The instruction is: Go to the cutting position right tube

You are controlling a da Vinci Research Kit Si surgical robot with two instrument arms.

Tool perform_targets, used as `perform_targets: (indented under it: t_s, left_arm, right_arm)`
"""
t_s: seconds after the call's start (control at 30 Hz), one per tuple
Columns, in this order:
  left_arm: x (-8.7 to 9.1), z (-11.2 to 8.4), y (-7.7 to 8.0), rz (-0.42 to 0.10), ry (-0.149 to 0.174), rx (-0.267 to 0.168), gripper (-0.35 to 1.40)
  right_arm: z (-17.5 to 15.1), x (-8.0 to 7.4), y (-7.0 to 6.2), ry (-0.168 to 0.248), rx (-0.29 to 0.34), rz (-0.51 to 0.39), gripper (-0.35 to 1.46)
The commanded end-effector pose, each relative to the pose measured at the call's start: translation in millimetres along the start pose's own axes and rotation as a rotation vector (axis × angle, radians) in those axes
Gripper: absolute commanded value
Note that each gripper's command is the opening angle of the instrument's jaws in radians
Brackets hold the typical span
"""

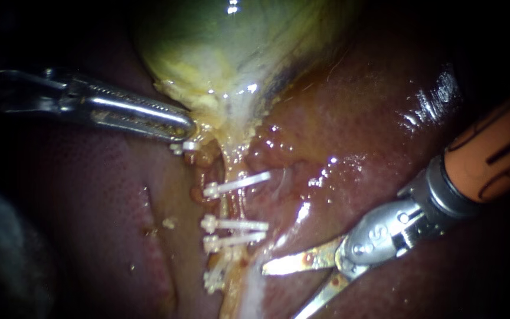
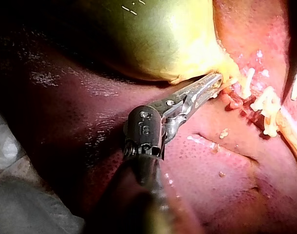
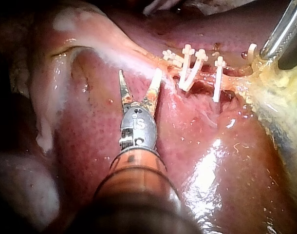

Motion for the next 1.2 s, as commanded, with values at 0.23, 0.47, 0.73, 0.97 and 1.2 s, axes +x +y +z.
perform_targets:
  t_s: [0.23, 0.47, 0.73, 0.97, 1.2]
  left_arm:
    - [0.4, -1.8, -0.1, -0.001, -0.004, -0.012, -0.35]
    - [2.6, -7.8, -0.7, -0.018, 0.019, 0.031, -0.35]
    - [2.9, -8.4, -0.7, -0.024, 0.024, 0.043, -0.35]
    - [2.9, -8.5, -0.7, -0.024, 0.024, 0.043, -0.35]
    - [2.8, -8.4, -0.6, -0.024, 0.025, 0.045, -0.35]
  right_arm:
    - [0.0, 0.0, 0.0, 0.001, 0.000, 0.001, 1.43]
    - [-0.1, 0.1, 0.0, 0.001, 0.000, 0.001, 1.43]
    - [-0.2, 0.5, 0.4, 0.002, -0.027, 0.069, 1.43]
    - [-1.7, 2.1, 2.4, 0.016, -0.059, 0.359, 1.37]
    - [-3.6, 3.1, 5.2, 0.024, -0.070, 0.623, 1.30]
